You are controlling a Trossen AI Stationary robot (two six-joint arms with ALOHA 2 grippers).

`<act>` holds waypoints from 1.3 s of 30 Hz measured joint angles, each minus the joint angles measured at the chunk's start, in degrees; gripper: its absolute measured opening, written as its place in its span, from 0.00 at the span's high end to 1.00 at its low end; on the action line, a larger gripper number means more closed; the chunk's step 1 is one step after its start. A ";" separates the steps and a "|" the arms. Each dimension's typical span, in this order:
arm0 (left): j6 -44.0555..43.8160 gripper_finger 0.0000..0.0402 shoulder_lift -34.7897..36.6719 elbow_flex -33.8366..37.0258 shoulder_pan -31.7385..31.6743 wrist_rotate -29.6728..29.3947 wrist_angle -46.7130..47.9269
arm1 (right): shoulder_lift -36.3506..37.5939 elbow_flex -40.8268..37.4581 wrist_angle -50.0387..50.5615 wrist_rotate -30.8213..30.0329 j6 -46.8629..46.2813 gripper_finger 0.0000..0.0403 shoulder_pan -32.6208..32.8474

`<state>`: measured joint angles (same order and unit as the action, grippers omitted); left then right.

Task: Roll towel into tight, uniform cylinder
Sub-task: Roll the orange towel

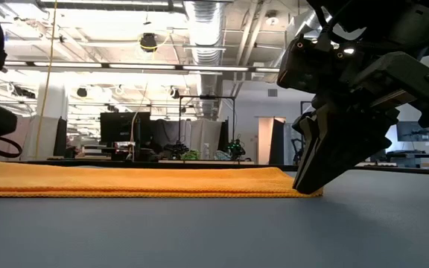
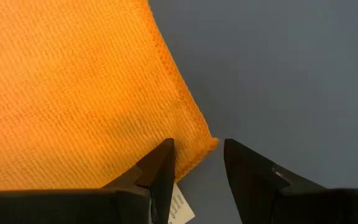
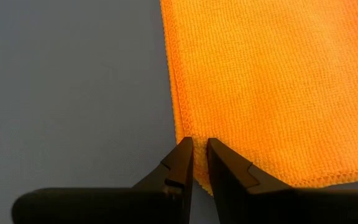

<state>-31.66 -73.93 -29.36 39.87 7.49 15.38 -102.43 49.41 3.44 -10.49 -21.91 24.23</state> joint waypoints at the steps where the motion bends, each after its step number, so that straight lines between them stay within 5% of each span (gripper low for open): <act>1: -0.30 0.68 0.00 0.00 0.15 -0.10 0.07 | 0.00 0.00 0.00 0.01 0.00 0.81 0.00; 27: -3.08 0.99 0.00 0.00 1.80 -2.27 0.61 | -0.02 0.00 -0.15 -0.01 0.98 0.81 -0.42; 39: -9.10 0.81 0.22 -0.03 1.77 -3.88 4.28 | 0.00 -0.04 -1.53 0.06 1.51 0.81 -1.09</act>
<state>-40.76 -73.71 -29.39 41.65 3.62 19.65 -102.43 49.36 1.91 -10.44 -20.40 23.14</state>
